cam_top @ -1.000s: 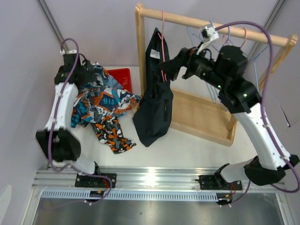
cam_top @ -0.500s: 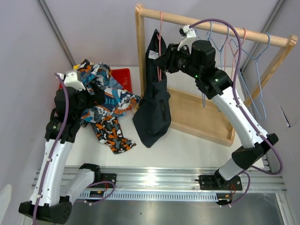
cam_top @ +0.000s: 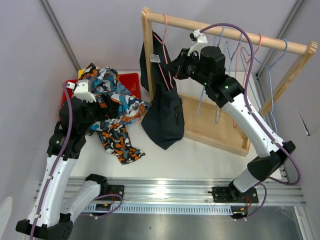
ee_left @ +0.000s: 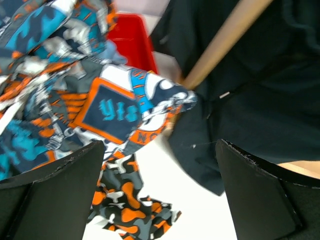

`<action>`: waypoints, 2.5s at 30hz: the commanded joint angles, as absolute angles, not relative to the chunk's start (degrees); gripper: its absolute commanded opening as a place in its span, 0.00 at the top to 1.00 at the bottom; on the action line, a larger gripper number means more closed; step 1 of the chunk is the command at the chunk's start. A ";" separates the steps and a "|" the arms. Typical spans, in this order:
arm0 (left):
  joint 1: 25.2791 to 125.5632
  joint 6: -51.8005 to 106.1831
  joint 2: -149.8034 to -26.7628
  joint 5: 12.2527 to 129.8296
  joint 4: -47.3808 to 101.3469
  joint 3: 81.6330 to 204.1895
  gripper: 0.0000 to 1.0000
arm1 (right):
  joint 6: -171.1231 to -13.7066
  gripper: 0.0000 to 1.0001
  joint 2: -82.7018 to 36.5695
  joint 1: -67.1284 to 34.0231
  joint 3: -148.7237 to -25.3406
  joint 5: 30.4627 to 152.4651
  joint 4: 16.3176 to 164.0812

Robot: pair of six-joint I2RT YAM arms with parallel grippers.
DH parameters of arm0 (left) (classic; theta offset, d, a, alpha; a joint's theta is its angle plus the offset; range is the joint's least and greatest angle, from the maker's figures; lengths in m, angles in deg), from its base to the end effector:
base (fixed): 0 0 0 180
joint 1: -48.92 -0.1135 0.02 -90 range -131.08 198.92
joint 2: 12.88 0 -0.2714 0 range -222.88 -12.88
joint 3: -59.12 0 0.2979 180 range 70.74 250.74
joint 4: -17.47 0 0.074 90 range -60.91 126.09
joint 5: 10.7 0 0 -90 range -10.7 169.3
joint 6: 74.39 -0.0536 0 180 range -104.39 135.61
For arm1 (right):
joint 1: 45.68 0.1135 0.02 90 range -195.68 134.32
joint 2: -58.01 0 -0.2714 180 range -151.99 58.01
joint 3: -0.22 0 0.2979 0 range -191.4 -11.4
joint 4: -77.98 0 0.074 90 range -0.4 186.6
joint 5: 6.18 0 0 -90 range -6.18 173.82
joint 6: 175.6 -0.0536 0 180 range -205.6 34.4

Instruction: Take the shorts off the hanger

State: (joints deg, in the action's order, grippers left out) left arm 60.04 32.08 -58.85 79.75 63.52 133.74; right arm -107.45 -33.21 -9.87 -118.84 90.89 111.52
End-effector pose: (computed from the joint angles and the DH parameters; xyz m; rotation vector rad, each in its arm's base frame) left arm 0.2106 -0.0410 0.4133 -0.0935 1.8849 -0.3234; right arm 0.3333 0.2486 0.5113 -0.3082 1.7160 0.8540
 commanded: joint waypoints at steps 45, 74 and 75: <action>131.80 30.64 -91.98 98.19 54.59 171.74 0.01 | -109.77 1.00 -11.59 15.49 -121.52 38.56 112.54; 153.66 36.08 -92.68 110.85 52.03 159.26 1.00 | -100.81 1.00 -11.24 14.88 -126.79 34.87 110.61; 154.56 38.35 -92.59 111.29 51.59 158.12 1.00 | -100.28 1.00 -11.50 14.36 -128.36 35.04 111.04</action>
State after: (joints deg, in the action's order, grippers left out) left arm 149.98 32.08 -93.02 110.22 52.35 161.33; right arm -103.53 -11.50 15.75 -123.49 36.73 116.00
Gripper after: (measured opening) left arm 0.036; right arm 0.021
